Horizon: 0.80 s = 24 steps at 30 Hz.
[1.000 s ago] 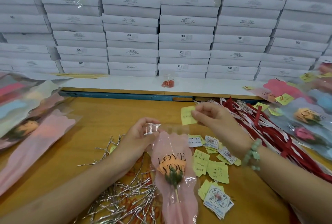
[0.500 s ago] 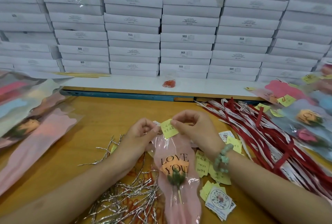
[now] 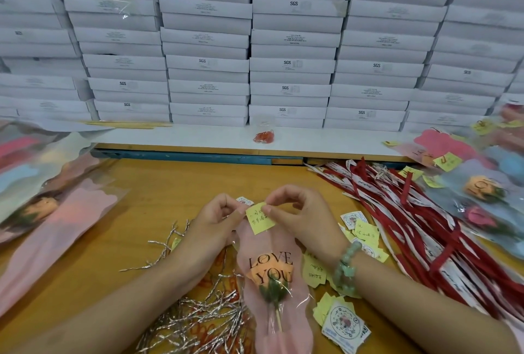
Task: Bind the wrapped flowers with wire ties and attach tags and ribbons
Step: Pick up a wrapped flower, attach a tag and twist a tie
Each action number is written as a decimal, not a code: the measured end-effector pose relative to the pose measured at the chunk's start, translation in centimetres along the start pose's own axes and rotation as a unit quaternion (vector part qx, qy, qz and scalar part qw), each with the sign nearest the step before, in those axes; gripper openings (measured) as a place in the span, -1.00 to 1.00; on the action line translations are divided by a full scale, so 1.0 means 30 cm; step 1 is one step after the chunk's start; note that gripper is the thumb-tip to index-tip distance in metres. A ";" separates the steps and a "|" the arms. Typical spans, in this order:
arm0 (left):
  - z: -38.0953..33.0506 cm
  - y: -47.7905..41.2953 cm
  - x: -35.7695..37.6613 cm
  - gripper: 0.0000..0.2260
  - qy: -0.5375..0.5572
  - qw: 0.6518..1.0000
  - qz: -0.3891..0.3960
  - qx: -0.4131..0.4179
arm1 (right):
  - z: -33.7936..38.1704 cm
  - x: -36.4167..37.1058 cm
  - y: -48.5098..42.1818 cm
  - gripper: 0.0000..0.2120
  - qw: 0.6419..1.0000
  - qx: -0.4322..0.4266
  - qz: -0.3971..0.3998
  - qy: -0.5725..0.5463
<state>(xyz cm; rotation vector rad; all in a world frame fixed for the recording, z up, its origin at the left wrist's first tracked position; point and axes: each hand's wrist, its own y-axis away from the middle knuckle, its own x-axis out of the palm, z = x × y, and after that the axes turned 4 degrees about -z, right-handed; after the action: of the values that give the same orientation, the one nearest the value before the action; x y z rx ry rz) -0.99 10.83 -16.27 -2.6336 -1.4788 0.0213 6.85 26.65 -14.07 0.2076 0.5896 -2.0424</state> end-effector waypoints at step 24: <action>-0.017 0.016 0.000 -0.67 -0.060 0.997 0.032 0.023 | 0.004 0.022 -0.002 -0.95 0.999 -0.016 0.029 0.029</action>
<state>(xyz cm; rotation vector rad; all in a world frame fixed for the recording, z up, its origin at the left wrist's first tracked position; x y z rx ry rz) -0.56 10.54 -15.82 -2.6842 -1.4089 0.2201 6.47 26.11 -14.18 0.2637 0.6450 -1.9747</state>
